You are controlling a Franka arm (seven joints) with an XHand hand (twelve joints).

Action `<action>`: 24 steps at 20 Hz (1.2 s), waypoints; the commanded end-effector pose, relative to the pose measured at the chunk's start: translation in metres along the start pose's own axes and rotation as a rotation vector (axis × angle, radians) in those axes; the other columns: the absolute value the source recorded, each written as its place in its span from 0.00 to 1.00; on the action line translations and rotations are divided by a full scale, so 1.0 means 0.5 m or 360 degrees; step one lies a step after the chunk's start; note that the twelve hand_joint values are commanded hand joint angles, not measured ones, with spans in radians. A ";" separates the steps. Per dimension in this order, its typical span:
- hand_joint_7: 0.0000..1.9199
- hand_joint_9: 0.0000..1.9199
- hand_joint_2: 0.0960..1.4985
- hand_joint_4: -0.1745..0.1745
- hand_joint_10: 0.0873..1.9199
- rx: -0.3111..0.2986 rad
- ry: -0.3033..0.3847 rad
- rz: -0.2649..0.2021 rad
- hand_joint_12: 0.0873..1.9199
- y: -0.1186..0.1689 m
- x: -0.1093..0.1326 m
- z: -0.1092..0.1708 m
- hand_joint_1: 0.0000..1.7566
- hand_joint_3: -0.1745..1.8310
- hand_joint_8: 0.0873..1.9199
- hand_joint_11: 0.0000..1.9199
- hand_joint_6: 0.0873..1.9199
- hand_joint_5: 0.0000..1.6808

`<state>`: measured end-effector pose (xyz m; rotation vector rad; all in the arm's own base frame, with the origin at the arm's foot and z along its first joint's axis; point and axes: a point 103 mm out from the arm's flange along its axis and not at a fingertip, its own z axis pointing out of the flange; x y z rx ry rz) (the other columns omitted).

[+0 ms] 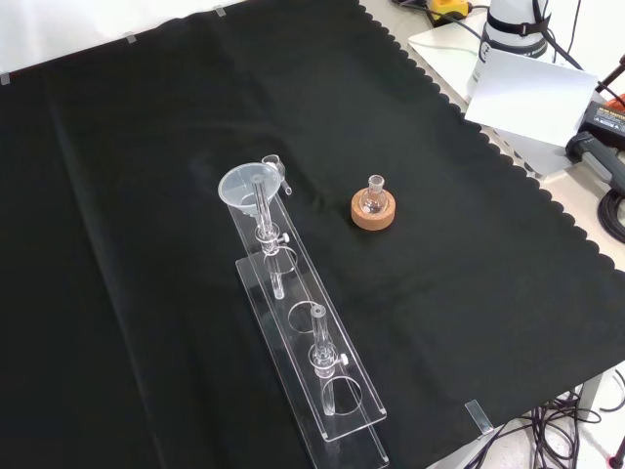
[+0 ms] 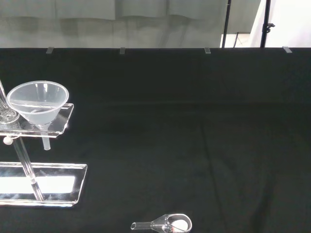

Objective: Pick up the funnel from the transparent funnel stand.

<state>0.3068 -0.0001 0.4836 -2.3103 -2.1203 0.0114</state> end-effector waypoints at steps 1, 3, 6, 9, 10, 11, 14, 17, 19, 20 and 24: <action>0.05 0.04 0.28 0.56 0.32 -0.0017 -0.0027 -0.0013 0.78 0.003 0.001 0.001 0.34 0.33 0.18 0.00 0.00 0.04; 0.01 0.01 0.28 0.57 0.32 -0.0010 -0.0027 -0.0039 0.78 0.011 0.003 0.005 0.35 0.31 0.15 0.00 0.00 0.01; 0.00 0.00 0.28 0.57 0.32 -0.0003 -0.0037 -0.0068 0.78 0.022 0.008 0.012 0.35 0.31 0.13 0.00 0.00 0.00; 0.00 0.00 0.28 0.57 0.30 0.0007 -0.0029 -0.0093 0.77 0.036 0.012 0.019 0.36 0.30 0.11 0.00 0.00 0.00; 0.00 0.00 0.28 0.56 0.29 0.0015 -0.0034 -0.0102 0.77 0.041 0.014 0.021 0.36 0.30 0.10 0.00 0.00 0.00; 0.00 0.00 0.28 0.56 0.27 0.0021 -0.0040 -0.0113 0.76 0.046 0.016 0.024 0.36 0.30 0.09 0.00 0.00 0.00; 0.00 0.00 0.29 0.56 0.18 0.0073 -0.0054 -0.0150 0.70 0.064 0.026 0.035 0.36 0.29 0.07 0.00 0.00 0.00; 0.00 0.00 0.30 0.55 0.00 0.0146 -0.0079 -0.0209 0.29 0.084 0.039 0.050 0.36 0.26 0.00 0.00 0.00 0.00; 0.00 0.00 0.31 0.55 0.00 0.0158 -0.0064 -0.0248 0.05 0.095 0.048 0.059 0.36 0.25 0.00 0.00 0.00 0.00; 0.00 0.00 0.31 0.56 0.00 0.0162 -0.0055 -0.0261 0.00 0.100 0.051 0.063 0.36 0.25 0.00 0.00 0.00 0.00; 0.00 0.00 0.32 0.58 0.00 0.0196 -0.0070 -0.0311 0.00 0.134 0.078 0.082 0.36 0.22 0.00 0.00 0.00 0.00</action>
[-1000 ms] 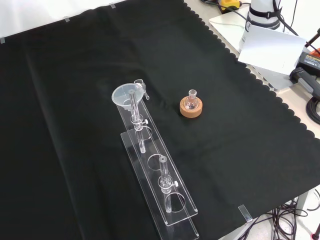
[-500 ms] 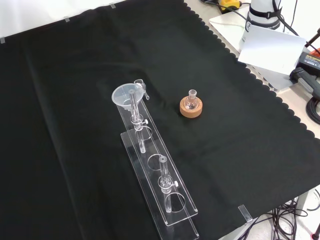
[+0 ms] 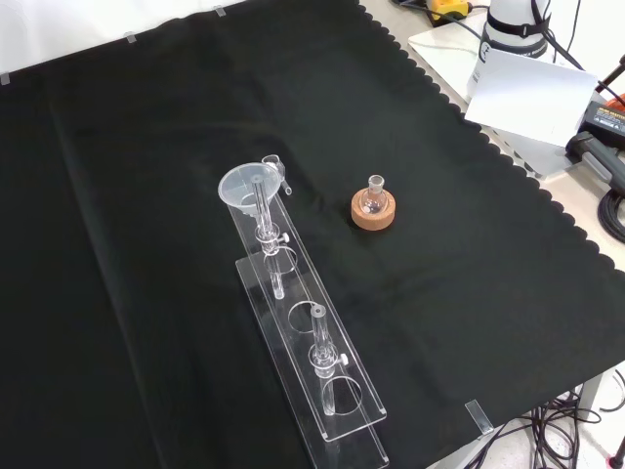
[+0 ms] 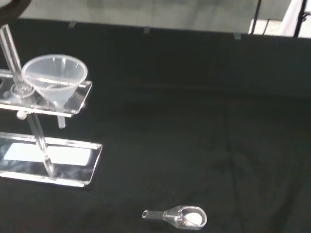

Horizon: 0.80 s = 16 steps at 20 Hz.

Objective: Pick up the funnel from the transparent funnel stand.

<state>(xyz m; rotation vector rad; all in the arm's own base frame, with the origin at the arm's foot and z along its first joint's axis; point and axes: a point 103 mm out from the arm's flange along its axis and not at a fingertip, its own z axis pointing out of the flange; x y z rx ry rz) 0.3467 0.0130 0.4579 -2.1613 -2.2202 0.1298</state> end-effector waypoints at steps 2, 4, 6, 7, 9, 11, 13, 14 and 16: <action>0.00 0.00 0.33 0.59 0.00 0.0104 -0.0001 -0.0141 0.00 0.087 0.055 0.036 0.36 0.21 0.00 0.00 0.00 0.00; 0.00 0.00 0.33 0.60 0.00 0.0128 0.0027 -0.0145 0.00 0.110 0.069 0.051 0.36 0.21 0.00 0.00 0.00 0.00; 0.00 0.00 0.33 0.60 0.00 0.0145 0.0045 -0.0153 0.00 0.128 0.081 0.065 0.36 0.21 0.00 0.00 0.00 0.00; 0.00 0.00 0.33 0.61 0.00 0.0154 0.0050 -0.0163 0.00 0.137 0.087 0.072 0.36 0.20 0.00 0.00 0.00 0.00; 0.00 0.00 0.33 0.61 0.00 0.0171 0.0050 -0.0179 0.00 0.153 0.100 0.084 0.36 0.20 0.00 0.00 0.00 0.00; 0.00 0.00 0.33 0.61 0.00 0.0205 0.0051 -0.0201 0.00 0.168 0.112 0.097 0.36 0.20 0.00 0.00 0.00 0.00; 0.00 0.00 0.33 0.61 0.00 0.0242 0.0052 -0.0218 0.00 0.183 0.125 0.112 0.36 0.20 0.00 0.00 0.00 0.00; 0.00 0.00 0.33 0.61 0.00 0.0260 0.0057 -0.0223 0.00 0.190 0.131 0.120 0.35 0.20 0.00 0.00 0.00 0.00; 0.00 0.00 0.33 0.61 0.00 0.0278 0.0051 -0.0234 0.00 0.202 0.144 0.134 0.35 0.20 0.00 0.00 0.00 0.00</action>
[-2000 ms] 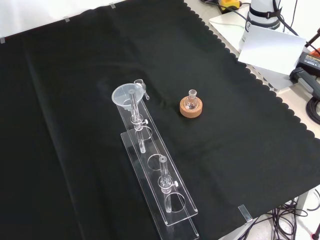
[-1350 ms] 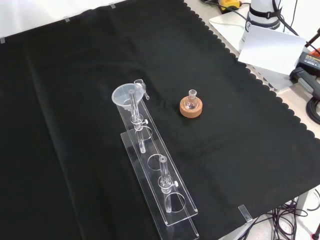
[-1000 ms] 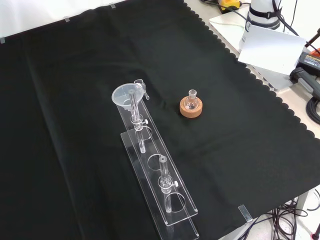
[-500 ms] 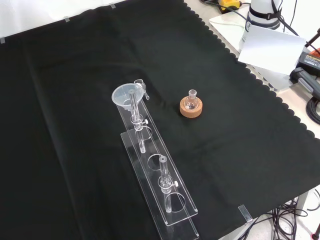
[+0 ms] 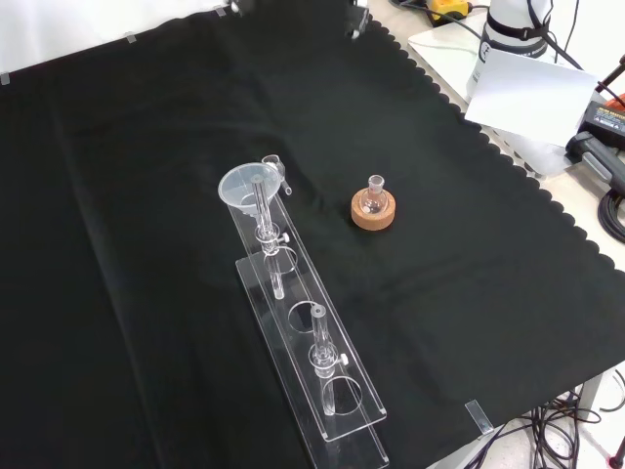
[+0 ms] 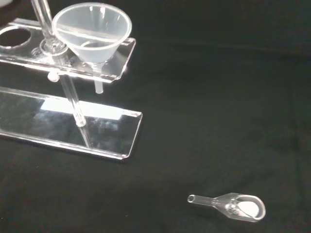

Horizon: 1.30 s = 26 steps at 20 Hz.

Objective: Pick up the funnel from the transparent funnel stand.

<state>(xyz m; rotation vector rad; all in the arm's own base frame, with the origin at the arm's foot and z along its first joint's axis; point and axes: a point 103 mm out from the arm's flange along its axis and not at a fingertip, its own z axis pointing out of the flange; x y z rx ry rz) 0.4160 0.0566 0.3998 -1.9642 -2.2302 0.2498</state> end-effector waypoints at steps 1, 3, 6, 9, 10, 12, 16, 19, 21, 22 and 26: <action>0.00 0.00 0.33 0.61 0.00 0.0059 0.0011 -0.0075 0.00 0.070 0.056 0.033 0.35 0.20 0.00 0.00 0.00 0.00; 0.00 0.00 0.33 0.61 0.00 0.0080 0.0012 -0.0077 0.00 0.086 0.063 0.050 0.35 0.19 0.00 0.00 0.00 0.00; 0.00 0.00 0.33 0.61 0.00 0.0110 0.0021 -0.0087 0.00 0.113 0.072 0.075 0.35 0.19 0.00 0.00 0.00 0.00; 0.00 0.00 0.33 0.61 0.00 0.0125 0.0013 -0.0108 0.00 0.142 0.080 0.090 0.36 0.19 0.00 0.00 0.00 0.00; 0.00 0.00 0.33 0.62 0.00 0.0120 0.0015 -0.0109 0.00 0.152 0.082 0.094 0.37 0.19 0.00 0.00 0.00 0.00; 0.00 0.00 0.33 0.62 0.00 0.0125 0.0023 -0.0112 0.00 0.174 0.087 0.099 0.38 0.19 0.00 0.00 0.00 0.00; 0.00 0.00 0.34 0.62 0.00 0.0147 0.0021 -0.0111 0.00 0.212 0.093 0.104 0.39 0.19 0.00 0.00 0.00 0.00; 0.00 0.00 0.34 0.62 0.00 0.0160 0.0025 -0.0107 0.00 0.243 0.094 0.111 0.39 0.19 0.00 0.01 0.00 0.00; 0.00 0.00 0.34 0.62 0.00 0.0168 0.0036 -0.0107 0.00 0.262 0.096 0.114 0.39 0.19 0.00 0.01 0.00 0.00; 0.00 0.00 0.34 0.62 0.00 0.0170 0.0054 -0.0112 0.00 0.273 0.098 0.116 0.39 0.19 0.00 0.01 0.00 0.00; 0.00 0.00 0.34 0.62 0.00 0.0173 0.0134 -0.0093 0.00 0.314 0.108 0.127 0.39 0.19 0.00 0.01 0.00 0.00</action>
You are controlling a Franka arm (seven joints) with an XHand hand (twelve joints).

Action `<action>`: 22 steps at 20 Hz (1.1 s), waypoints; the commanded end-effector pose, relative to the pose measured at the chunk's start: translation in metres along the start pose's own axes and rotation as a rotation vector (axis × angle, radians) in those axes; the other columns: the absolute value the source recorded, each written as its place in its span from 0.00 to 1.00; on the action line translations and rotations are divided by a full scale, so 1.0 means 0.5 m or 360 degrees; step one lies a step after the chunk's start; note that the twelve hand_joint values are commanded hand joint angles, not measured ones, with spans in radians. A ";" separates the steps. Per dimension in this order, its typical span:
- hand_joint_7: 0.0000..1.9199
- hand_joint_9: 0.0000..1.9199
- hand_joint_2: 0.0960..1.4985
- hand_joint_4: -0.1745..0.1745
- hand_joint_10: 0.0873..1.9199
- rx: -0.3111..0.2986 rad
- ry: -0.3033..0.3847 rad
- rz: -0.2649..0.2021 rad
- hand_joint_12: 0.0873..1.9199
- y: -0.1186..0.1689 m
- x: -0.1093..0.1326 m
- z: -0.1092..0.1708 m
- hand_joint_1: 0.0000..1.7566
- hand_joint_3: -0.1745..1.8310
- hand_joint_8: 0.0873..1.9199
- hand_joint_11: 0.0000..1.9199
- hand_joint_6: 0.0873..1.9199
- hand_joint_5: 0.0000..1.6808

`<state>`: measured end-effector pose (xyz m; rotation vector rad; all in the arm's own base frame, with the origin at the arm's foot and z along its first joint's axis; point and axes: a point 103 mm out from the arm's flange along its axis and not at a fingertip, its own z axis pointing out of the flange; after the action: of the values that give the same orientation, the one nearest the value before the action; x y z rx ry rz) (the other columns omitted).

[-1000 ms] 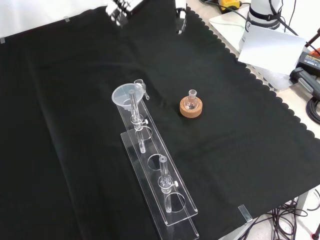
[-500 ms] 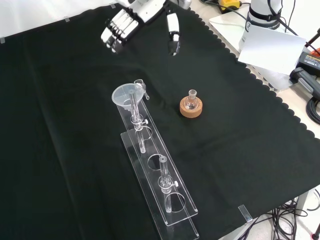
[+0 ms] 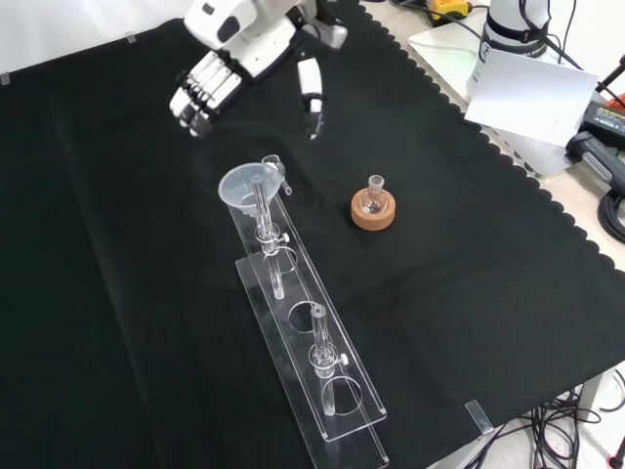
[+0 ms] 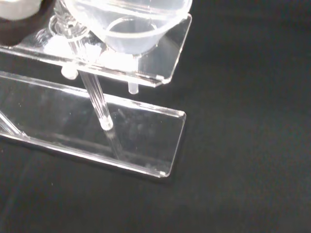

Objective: Pick up the funnel from the transparent funnel stand.

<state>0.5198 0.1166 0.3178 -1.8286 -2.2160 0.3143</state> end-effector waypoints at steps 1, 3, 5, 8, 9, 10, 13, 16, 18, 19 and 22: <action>0.00 0.00 0.34 0.62 0.00 0.0023 0.0101 0.0014 0.00 0.072 0.013 0.014 0.39 0.19 0.00 0.01 0.00 0.00; 0.00 0.00 0.34 0.62 0.00 0.0062 0.0137 0.0018 0.00 0.091 0.016 0.024 0.39 0.18 0.00 0.01 0.00 0.00; 0.00 0.00 0.34 0.62 0.00 0.0088 0.0148 0.0008 0.00 0.101 0.021 0.032 0.39 0.18 0.00 0.01 0.00 0.00; 0.00 0.00 0.34 0.61 0.00 0.0117 0.0131 -0.0024 0.00 0.110 0.036 0.044 0.39 0.18 0.00 0.02 0.00 0.00; 0.00 0.00 0.34 0.61 0.00 0.0129 0.0123 -0.0033 0.00 0.112 0.040 0.049 0.39 0.18 0.00 0.02 0.00 0.00; 0.00 0.00 0.34 0.61 0.00 0.0137 0.0115 -0.0038 0.00 0.114 0.043 0.054 0.39 0.18 0.00 0.02 0.00 0.00; 0.00 0.00 0.34 0.61 0.00 0.0178 0.0100 -0.0045 0.00 0.113 0.050 0.069 0.39 0.18 0.00 0.02 0.00 0.00; 0.00 0.00 0.35 0.61 0.00 0.0218 0.0079 -0.0067 0.04 0.104 0.055 0.077 0.39 0.18 0.00 0.02 0.00 0.00; 0.00 0.00 0.35 0.61 0.00 0.0225 0.0087 -0.0070 0.13 0.101 0.055 0.082 0.39 0.17 0.00 0.00 0.00 0.00; 0.00 0.00 0.35 0.61 0.00 0.0227 0.0084 -0.0064 0.15 0.104 0.055 0.086 0.39 0.17 0.00 0.00 0.00 0.00; 0.00 0.00 0.36 0.59 0.00 0.0244 0.0101 -0.0020 0.28 0.134 0.053 0.098 0.39 0.17 0.00 0.00 0.00 0.00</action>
<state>0.5501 0.1529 0.2616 -1.6985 -2.1294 0.4003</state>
